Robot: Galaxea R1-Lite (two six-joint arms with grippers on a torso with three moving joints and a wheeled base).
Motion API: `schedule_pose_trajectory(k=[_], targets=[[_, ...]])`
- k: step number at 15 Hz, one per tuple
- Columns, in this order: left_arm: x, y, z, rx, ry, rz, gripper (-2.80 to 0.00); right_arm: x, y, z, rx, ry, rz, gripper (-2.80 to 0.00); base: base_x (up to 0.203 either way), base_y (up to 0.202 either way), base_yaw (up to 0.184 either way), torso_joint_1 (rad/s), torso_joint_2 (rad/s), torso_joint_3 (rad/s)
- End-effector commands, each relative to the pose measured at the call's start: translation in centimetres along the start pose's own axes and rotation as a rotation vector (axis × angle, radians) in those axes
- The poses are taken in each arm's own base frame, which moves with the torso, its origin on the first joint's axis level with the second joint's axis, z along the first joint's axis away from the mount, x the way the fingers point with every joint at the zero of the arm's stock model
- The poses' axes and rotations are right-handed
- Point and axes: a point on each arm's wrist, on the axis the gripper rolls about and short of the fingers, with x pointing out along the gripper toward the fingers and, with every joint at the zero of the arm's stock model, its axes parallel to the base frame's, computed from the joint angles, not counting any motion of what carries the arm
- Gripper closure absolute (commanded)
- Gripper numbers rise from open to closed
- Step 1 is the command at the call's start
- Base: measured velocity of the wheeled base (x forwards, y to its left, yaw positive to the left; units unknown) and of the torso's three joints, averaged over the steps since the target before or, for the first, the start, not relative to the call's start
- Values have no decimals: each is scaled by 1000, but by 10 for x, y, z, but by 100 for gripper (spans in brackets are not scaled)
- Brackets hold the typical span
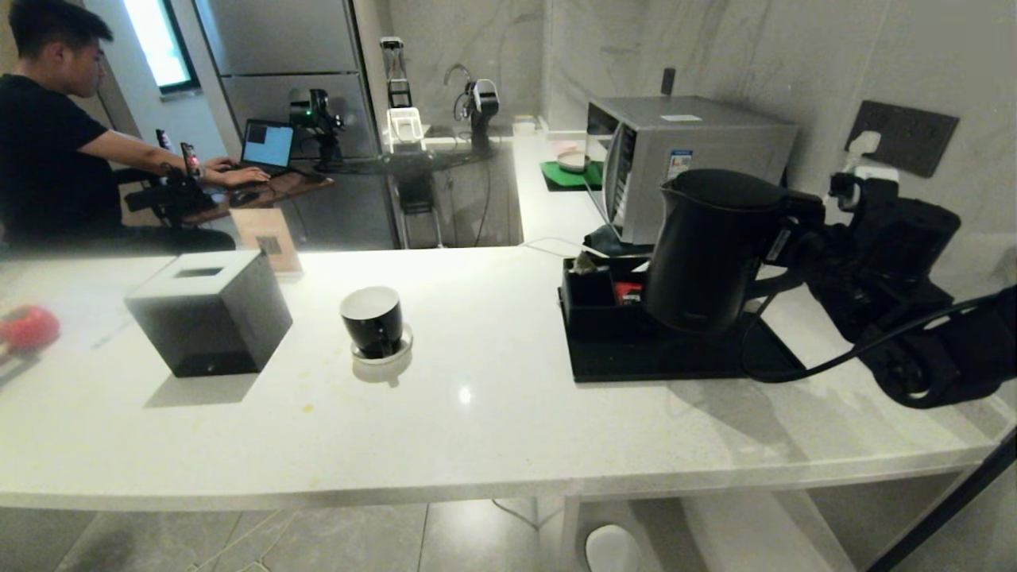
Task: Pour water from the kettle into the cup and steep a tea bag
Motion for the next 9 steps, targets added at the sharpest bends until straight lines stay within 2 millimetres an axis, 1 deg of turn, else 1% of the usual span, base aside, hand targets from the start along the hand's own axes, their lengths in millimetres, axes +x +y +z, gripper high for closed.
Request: schedule_pose_trajectory(k=[1,9], targets=[[0,0,0,0,-1,1,0,-2,1,4,4,-14,5,0,0,0,0,0,0,0],[0,0,0,0,-1,1,0,-2,2,6,2,-20,8,0,0,0,0,0,0,0]])
